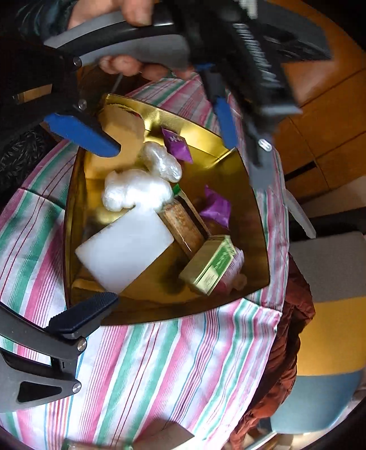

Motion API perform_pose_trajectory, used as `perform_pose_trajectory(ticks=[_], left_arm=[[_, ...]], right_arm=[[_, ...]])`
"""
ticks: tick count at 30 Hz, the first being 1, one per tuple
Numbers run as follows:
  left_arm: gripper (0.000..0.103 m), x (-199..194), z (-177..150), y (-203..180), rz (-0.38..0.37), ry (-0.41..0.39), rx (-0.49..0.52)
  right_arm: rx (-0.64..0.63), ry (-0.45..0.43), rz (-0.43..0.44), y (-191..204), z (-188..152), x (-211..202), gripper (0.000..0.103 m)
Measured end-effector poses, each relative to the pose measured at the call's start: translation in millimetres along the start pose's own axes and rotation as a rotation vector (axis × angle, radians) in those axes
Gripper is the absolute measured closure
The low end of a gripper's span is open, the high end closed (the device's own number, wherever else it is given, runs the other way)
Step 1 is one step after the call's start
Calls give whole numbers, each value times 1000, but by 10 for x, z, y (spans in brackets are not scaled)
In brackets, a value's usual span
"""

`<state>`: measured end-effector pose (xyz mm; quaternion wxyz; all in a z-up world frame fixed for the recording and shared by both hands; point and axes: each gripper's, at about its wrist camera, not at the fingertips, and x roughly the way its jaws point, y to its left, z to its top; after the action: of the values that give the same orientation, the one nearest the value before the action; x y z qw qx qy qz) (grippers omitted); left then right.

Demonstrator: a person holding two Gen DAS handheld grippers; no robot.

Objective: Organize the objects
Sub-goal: 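Carry the green tea box and wrapped bundle into the tray and release, then move both grippers back from the tray toward the remaining items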

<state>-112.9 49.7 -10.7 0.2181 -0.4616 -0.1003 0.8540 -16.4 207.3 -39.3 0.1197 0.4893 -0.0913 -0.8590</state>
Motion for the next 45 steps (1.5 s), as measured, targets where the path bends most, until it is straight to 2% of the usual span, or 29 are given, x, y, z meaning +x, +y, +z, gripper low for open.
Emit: perform_pose_trajectory(ticks=[4, 10, 21, 31, 39, 45], left_arm=[[18, -94, -167, 86, 33, -7, 3], [18, -273, -370, 16, 102, -65, 67], [18, -392, -497, -239, 171, -122, 163], [18, -391, -564, -428, 155, -107, 203], [18, -403, -603, -636, 154, -112, 250], [18, -375, -618, -771, 157, -102, 289]], right_arm=[[20, -17, -19, -25, -10, -52, 4], [9, -59, -78, -10, -39, -134, 0], [-43, -146, -209, 57, -78, -302, 0], [0, -208, -257, -52, -82, -469, 0], [-9, -226, -294, -101, -86, -528, 0], [23, -230, -336, -300, -90, -594, 0]])
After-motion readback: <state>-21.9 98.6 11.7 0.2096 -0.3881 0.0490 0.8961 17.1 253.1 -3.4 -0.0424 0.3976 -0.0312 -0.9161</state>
